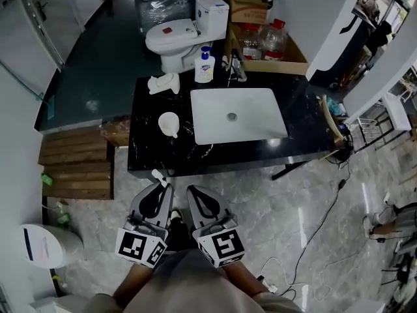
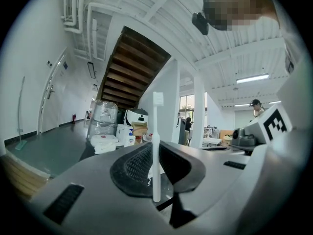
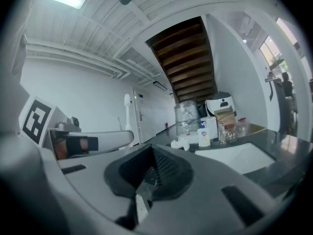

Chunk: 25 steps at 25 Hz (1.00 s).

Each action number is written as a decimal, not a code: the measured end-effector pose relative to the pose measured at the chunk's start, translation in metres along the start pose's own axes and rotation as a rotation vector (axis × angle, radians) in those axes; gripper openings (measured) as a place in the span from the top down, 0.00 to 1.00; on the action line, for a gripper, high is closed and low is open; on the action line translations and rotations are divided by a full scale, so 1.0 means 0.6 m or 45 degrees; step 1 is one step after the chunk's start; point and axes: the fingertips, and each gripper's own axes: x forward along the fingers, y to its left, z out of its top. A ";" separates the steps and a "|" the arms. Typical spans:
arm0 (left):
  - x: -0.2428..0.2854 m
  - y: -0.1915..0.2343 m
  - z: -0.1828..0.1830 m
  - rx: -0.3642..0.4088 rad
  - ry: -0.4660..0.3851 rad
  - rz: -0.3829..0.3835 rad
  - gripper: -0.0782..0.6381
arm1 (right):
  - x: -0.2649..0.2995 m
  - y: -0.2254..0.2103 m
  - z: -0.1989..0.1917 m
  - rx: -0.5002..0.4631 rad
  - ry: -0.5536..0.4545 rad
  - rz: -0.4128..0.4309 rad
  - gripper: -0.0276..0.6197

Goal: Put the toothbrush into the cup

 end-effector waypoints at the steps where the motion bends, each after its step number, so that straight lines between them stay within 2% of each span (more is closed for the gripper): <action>1: 0.003 0.002 0.000 0.000 0.001 0.001 0.82 | 0.003 -0.003 -0.001 0.002 0.001 0.002 0.95; 12: 0.067 0.053 -0.001 -0.035 0.025 -0.019 0.82 | 0.066 -0.032 0.001 0.013 0.020 -0.003 0.95; 25: 0.184 0.170 0.025 -0.035 0.024 -0.041 0.82 | 0.216 -0.087 0.020 0.018 0.040 -0.006 0.95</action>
